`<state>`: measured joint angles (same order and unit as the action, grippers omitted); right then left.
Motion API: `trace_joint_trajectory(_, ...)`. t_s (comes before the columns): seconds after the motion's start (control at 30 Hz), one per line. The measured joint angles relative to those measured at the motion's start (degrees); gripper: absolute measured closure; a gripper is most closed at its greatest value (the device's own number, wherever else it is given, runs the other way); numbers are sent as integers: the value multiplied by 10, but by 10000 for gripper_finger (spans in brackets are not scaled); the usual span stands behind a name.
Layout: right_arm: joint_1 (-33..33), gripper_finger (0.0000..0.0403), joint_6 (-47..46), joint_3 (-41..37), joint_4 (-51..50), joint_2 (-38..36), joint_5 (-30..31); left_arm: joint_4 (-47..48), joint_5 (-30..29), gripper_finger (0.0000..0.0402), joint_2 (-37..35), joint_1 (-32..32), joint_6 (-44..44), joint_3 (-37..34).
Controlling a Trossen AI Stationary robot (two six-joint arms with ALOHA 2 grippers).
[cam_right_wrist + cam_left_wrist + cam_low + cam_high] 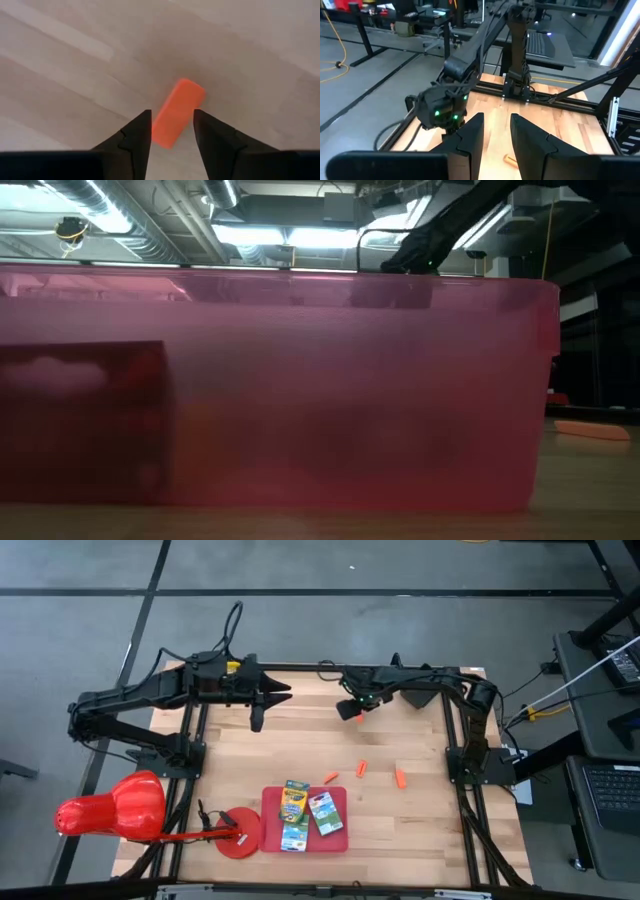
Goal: Pick & Place School Supplies
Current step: Put the orange eraser into the black bin
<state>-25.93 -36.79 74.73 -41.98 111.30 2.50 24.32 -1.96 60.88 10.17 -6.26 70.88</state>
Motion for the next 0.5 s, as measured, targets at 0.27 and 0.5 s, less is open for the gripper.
trace_joint_trajectory(0.27,0,268,-26,-6,20,1,0,0,1,310,-19,1,36,0)
trace_joint_trajectory(0.5,2,269,-46,-7,25,1,1,0,1,310,-31,1,49,0)
